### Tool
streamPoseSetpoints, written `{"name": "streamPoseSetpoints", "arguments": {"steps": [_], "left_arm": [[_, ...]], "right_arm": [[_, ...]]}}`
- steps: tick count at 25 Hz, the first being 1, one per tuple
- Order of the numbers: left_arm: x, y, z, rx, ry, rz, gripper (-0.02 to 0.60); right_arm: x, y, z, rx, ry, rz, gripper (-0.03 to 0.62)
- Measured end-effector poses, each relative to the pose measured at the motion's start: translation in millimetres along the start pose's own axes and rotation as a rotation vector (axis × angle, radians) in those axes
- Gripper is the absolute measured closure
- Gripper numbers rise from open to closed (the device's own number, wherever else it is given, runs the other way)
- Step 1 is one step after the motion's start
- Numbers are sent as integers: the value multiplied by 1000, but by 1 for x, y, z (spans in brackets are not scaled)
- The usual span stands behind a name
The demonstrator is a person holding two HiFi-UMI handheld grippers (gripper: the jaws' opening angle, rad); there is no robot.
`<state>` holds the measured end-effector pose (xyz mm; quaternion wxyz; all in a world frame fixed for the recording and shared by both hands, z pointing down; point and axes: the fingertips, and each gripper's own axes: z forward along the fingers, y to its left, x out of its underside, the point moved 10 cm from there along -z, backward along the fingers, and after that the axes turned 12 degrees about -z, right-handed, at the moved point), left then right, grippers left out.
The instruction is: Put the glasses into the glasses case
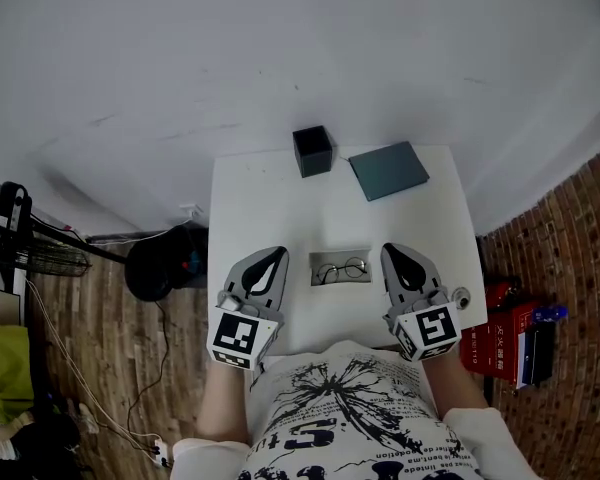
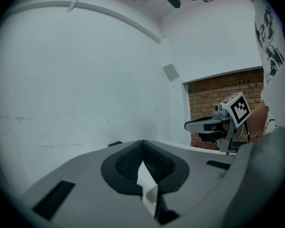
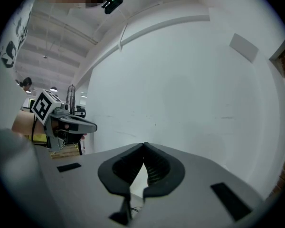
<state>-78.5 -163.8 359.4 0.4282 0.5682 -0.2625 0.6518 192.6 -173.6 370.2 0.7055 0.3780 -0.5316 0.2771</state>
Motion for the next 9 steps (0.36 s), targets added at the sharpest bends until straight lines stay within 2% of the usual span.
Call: {"name": "streamPoseSetpoints", "arguments": {"steps": [9], "left_arm": [[0,2,-1,-18,8,1,568]], "right_arm": [[3,-1,0,2,4,-1,581]]}}
